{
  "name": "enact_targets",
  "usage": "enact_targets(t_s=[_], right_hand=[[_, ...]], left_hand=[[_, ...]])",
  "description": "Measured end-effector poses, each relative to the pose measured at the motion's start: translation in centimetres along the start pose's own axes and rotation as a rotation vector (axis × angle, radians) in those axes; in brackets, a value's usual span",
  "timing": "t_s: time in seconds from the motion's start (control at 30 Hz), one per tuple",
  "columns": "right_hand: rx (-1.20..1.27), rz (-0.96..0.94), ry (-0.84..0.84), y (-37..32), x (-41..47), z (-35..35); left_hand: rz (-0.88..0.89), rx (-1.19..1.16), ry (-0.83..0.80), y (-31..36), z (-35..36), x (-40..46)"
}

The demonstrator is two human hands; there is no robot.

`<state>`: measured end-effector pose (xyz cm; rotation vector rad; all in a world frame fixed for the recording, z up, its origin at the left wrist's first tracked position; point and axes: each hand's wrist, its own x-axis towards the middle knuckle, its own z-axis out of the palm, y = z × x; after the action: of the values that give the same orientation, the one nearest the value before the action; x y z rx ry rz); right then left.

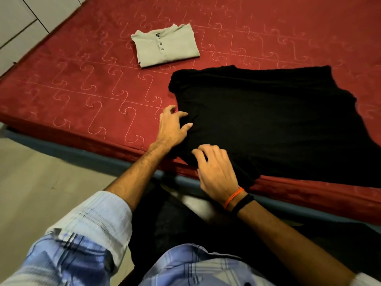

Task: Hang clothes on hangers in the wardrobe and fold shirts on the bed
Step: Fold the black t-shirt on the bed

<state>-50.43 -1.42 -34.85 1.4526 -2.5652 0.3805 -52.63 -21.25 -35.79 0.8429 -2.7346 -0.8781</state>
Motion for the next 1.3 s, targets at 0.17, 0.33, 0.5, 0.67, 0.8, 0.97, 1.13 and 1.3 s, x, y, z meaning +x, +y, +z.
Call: enact_targets(t_s=[0.17,0.33,0.5,0.67,0.8,0.97,1.13,1.3], right_hand=[[-0.042,0.046,0.015,0.1,-1.6,-0.1],[0.287,0.077,-0.195,-1.0,-2.0,-1.2],[0.681,0.142,-0.447,-1.5,-1.3,-2.0],[0.377,0.121,-0.144,0.6,-1.9,-1.3],[0.161,0.04,-0.119,1.7,-2.3,-1.0],[0.583,0.156,-0.177,2.5,-2.0,-1.3],[0.604,0.18,-0.051,3.8,-2.5,-1.6],[0.516,0.239,0.1,6.1,-3.1,-2.7]], left_hand=[[0.028,0.038,0.006,-0.4,0.3,-1.8],[0.016,0.091,-0.059,-0.3,0.0,-1.6],[0.03,0.171,-0.063,-0.4,0.1,-2.0],[0.115,0.198,0.074,-1.4,0.9,-3.4],[0.042,0.263,0.252,-1.6,0.5,-4.3],[0.034,0.289,0.236,-1.5,-0.4,-4.9],[0.109,0.417,0.269,0.0,0.3,-4.5],[0.329,0.183,0.121,4.5,3.2,-5.8]])
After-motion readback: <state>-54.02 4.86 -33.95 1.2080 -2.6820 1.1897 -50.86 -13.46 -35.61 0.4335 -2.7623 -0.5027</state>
